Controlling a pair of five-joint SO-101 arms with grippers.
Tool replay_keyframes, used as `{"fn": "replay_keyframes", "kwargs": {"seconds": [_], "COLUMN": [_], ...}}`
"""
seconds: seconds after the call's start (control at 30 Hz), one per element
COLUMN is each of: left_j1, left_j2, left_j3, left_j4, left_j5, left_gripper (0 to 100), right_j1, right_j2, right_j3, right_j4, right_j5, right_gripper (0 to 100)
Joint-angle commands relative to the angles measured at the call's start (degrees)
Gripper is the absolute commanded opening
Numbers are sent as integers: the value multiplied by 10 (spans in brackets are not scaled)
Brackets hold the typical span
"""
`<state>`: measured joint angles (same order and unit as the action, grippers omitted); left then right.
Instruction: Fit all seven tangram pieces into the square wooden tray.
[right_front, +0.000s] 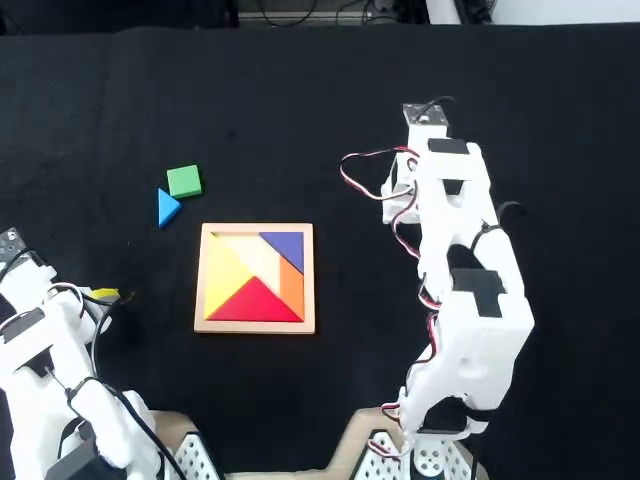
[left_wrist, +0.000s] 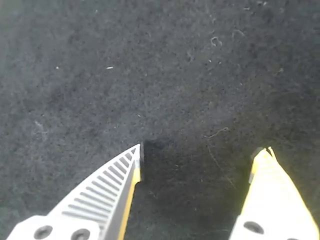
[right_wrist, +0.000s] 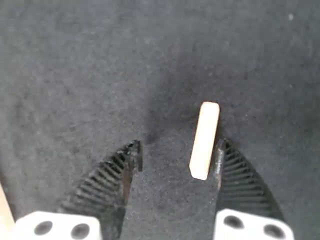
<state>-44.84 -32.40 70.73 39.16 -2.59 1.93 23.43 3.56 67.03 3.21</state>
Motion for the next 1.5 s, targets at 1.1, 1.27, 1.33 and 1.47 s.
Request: {"fn": "replay_keyframes", "kwargs": {"seconds": [1.1,1.27,1.33,1.47], "left_j1": [4,3,3,2], "left_j2": [-12,-12,-12,-12], "left_j3": [-3,-3,-3,-3], "left_j4": [-7,-7,-7,-6], "left_j5": [1,1,1,1], "left_gripper": [339,339,339,339], "right_j1": [18,-22,-54,-128], "right_j2": [-46,-211,-298,-468], "right_j3": [-50,6,49,138], "right_j4": [114,173,183,171], "right_j5": [95,72,63,44], "right_gripper": [11,11,11,11]}}
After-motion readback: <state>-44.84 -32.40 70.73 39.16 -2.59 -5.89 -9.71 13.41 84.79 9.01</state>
